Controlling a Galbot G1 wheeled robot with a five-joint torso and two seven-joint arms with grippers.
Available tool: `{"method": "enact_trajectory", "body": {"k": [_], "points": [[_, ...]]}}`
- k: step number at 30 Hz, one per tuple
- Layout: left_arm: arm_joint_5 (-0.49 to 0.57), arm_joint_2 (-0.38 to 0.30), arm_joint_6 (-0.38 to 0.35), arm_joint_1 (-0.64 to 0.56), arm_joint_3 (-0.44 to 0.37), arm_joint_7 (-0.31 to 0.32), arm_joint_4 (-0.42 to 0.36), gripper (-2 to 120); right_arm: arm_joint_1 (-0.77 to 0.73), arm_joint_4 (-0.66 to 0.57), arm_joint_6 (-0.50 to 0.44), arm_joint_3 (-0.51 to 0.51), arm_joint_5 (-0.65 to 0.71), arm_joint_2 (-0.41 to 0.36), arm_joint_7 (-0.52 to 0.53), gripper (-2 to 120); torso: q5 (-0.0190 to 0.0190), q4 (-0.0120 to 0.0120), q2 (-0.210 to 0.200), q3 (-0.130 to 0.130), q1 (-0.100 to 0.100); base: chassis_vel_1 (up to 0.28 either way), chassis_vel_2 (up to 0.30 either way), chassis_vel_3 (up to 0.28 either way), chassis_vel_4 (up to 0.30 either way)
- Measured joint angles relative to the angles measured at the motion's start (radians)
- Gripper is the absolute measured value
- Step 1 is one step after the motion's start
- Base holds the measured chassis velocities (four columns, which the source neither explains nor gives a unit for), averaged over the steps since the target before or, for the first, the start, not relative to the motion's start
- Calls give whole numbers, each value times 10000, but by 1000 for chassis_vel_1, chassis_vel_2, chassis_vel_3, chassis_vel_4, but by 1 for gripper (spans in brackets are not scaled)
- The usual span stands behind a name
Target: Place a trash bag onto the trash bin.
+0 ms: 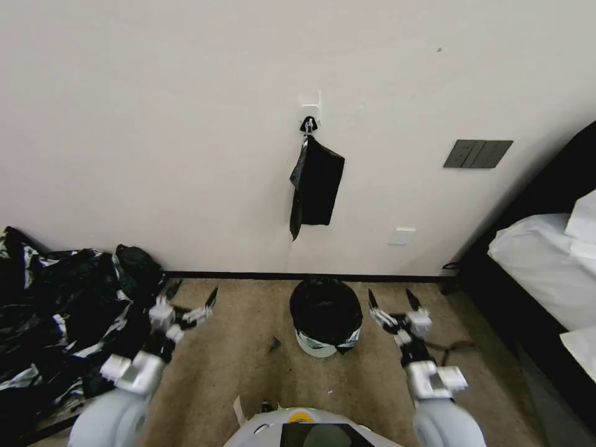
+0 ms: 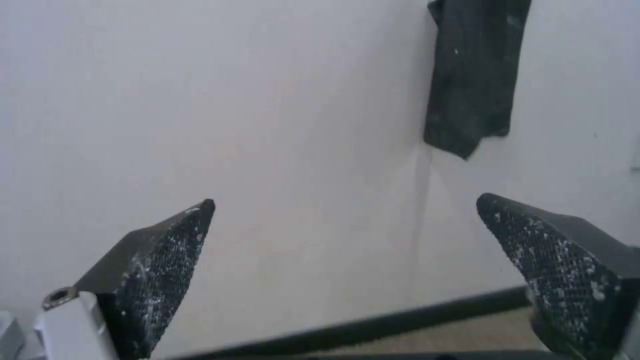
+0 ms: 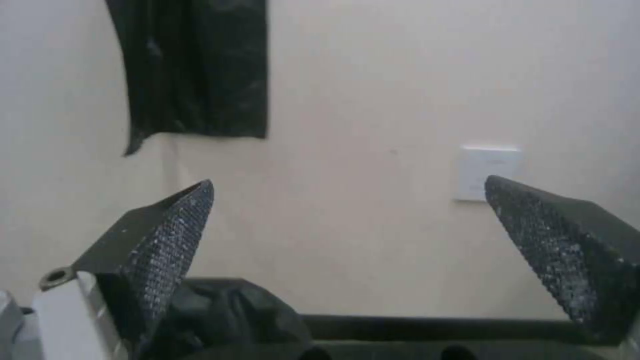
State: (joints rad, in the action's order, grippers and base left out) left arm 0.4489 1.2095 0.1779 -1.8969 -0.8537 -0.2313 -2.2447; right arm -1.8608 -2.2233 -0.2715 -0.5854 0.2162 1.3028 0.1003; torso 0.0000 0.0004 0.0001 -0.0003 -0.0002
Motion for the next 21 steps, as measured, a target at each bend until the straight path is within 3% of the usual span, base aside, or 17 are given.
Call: {"method": "enact_trajectory", "body": {"k": [7,21], "points": [[-238,658,354,-832,172,157,-391,100,-1429,-104,-1163,-876,534,30,-198,100,-2,-8,0,1,0,0,0,0,0],[-297,713,315,-839,289,338,-443,100,-1398,-177,-1189,-868,701,-22,-168,100,0,-4,0,2,1,0,0,0,0]]}}
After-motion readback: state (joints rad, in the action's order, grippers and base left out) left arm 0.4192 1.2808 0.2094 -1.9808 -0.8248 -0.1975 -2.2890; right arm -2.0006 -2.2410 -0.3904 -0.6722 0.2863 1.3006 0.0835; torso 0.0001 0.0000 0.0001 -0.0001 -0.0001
